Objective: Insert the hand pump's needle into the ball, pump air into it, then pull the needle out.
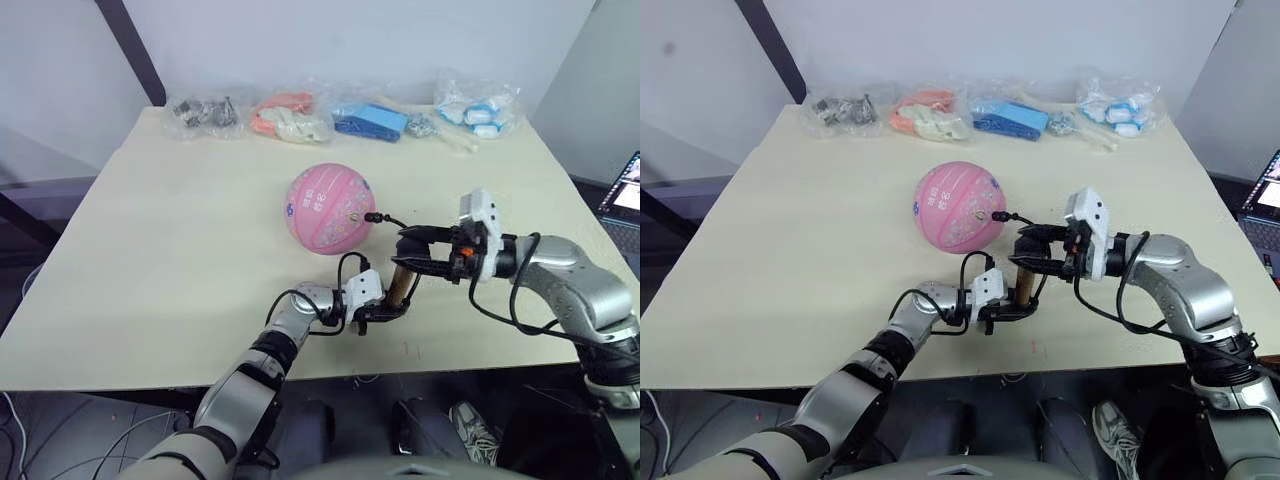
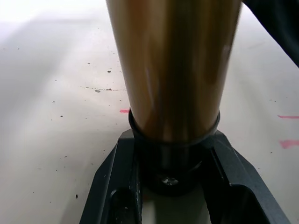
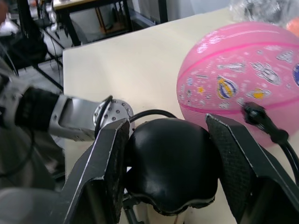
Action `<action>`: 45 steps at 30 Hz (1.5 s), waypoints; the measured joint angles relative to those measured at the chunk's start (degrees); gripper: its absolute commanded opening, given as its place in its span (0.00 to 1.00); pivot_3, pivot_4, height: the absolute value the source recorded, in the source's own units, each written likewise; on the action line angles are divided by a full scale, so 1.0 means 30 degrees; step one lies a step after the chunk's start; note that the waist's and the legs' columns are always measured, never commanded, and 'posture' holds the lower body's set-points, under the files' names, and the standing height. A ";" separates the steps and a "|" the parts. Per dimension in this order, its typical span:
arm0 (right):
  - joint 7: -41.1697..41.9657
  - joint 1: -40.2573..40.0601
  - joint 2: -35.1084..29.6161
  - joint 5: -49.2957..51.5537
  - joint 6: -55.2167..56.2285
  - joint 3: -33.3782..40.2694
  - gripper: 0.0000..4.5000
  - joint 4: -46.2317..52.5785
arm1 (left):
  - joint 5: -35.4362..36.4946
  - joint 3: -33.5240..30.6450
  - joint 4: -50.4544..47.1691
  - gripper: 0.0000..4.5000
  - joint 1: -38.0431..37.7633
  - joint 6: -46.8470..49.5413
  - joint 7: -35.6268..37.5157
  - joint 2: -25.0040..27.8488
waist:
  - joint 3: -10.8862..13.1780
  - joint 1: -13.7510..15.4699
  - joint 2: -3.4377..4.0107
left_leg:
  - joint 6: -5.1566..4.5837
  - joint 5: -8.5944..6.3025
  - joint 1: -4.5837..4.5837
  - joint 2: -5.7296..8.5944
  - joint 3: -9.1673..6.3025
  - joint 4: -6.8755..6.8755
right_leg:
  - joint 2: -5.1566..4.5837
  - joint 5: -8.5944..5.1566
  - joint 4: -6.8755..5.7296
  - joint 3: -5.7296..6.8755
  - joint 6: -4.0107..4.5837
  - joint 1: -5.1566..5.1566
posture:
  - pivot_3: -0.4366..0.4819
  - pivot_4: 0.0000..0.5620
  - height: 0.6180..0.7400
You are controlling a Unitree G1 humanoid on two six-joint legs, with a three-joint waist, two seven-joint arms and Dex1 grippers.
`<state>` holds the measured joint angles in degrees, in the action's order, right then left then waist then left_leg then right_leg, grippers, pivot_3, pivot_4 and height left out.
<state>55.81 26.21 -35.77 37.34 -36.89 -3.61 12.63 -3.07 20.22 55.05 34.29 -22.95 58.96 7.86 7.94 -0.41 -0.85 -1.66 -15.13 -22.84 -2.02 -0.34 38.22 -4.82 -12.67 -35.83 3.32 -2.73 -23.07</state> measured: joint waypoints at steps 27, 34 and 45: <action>0.0473 0.1251 -0.0964 0.1653 0.0410 0.1203 0.46 0.0846 | -0.0040 0.0032 0.0374 0.25 0.0087 -0.0043 -0.0195 -0.0138 | -0.0054 0.0203 -0.0103 | 0.0002 -0.0001 0.0047 -0.0030 0.0016 -0.0002 | 0.0028 -0.0001 0.0001 0.0001 0.0001 0.0009 | 0.48 0.27 1.00; 0.0511 -0.0627 0.0212 -0.1394 0.3269 -0.1372 0.46 -0.0058 | -0.0093 0.0032 0.0406 0.25 -0.0105 -0.0043 -0.0303 -0.0046 | -0.0258 0.0063 -0.0129 | 0.0003 -0.0002 0.0072 -0.0041 0.0024 -0.0006 | 0.0029 0.0000 0.0001 -0.0001 0.0003 0.0018 | 0.48 0.27 1.00; 0.0554 -0.0804 0.0691 -0.1902 0.2665 -0.1331 0.46 -0.0469 | -0.0090 0.0008 0.0396 0.25 -0.0140 -0.0119 -0.0393 -0.0036 | -0.0281 0.0033 -0.0082 | 0.0006 -0.0004 0.0066 -0.0043 0.0020 -0.0020 | 0.0013 -0.0002 0.0002 0.0007 0.0005 0.0011 | 0.48 0.27 1.00</action>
<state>57.47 23.80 -33.70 31.64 -28.90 -7.61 11.22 -3.34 20.24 56.23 33.87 -23.31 57.79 7.75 7.10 -0.31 -1.10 -1.65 -15.14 -22.64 -2.15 -0.28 38.16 -4.78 -12.67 -35.82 3.34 -2.72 -23.04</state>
